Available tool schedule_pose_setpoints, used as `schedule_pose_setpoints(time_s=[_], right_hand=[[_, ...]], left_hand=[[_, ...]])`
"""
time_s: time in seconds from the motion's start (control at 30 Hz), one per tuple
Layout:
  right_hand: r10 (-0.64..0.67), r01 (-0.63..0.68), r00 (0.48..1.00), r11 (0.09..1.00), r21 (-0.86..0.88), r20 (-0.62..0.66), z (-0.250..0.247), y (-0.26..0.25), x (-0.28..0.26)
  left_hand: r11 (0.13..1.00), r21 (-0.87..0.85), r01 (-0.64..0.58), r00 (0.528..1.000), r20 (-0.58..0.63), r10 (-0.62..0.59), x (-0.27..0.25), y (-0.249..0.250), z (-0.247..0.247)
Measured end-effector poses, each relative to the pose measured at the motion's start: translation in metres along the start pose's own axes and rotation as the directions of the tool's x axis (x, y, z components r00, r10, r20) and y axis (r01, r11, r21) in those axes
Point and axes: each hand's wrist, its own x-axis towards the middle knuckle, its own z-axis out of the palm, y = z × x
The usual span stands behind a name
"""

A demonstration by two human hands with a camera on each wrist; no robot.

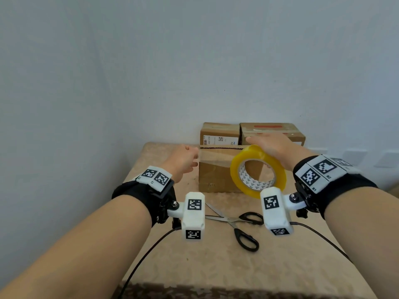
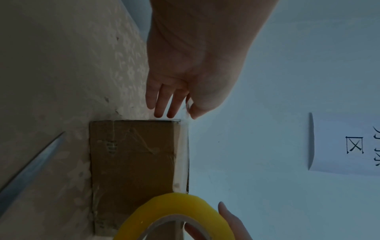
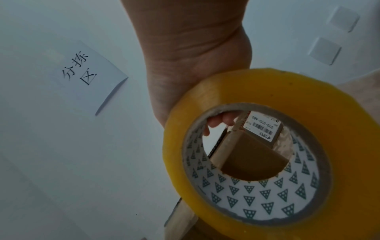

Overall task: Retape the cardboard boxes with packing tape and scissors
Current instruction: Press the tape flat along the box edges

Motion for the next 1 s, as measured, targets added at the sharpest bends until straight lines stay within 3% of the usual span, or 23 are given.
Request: schedule_pose_setpoints(time_s=[0.17,0.27,0.37,0.47,0.77,0.83,0.93,1.0], right_hand=[[-0.014,0.013,1.000,0.998,-0.054,-0.021,-0.013,-0.017,0.004],[-0.077,0.072,0.996,0.991,-0.111,-0.044,-0.023,-0.039,0.007],[-0.181,0.160,0.983,0.937,-0.312,-0.039,-0.027,-0.063,0.014],[-0.282,0.222,0.959,0.809,-0.545,-0.029,-0.020,-0.081,0.023],[-0.290,0.225,0.956,0.649,-0.726,0.038,0.017,-0.089,0.055],[-0.363,0.213,0.932,0.599,-0.772,-0.025,0.022,-0.090,0.057],[-0.529,0.152,0.825,0.545,-0.825,-0.197,0.025,-0.088,0.055],[-0.561,0.123,0.793,0.532,-0.838,-0.239,0.024,-0.085,0.052]], left_hand=[[0.986,0.009,-0.169,0.970,-0.176,0.168,0.003,0.008,-0.002],[0.973,-0.042,-0.225,0.947,-0.244,0.209,0.006,0.018,-0.005],[0.964,-0.112,-0.240,0.947,-0.247,0.207,0.012,0.027,-0.009],[0.963,-0.131,-0.235,0.951,-0.237,0.200,0.018,0.031,-0.012],[0.978,-0.155,-0.143,0.979,-0.167,0.117,0.038,0.003,-0.019],[0.975,-0.202,-0.097,0.990,-0.123,0.073,0.043,-0.007,-0.017],[0.962,-0.268,-0.053,0.995,-0.090,0.029,0.048,-0.018,-0.013],[0.957,-0.286,-0.051,0.996,-0.091,0.026,0.049,-0.021,-0.010]])
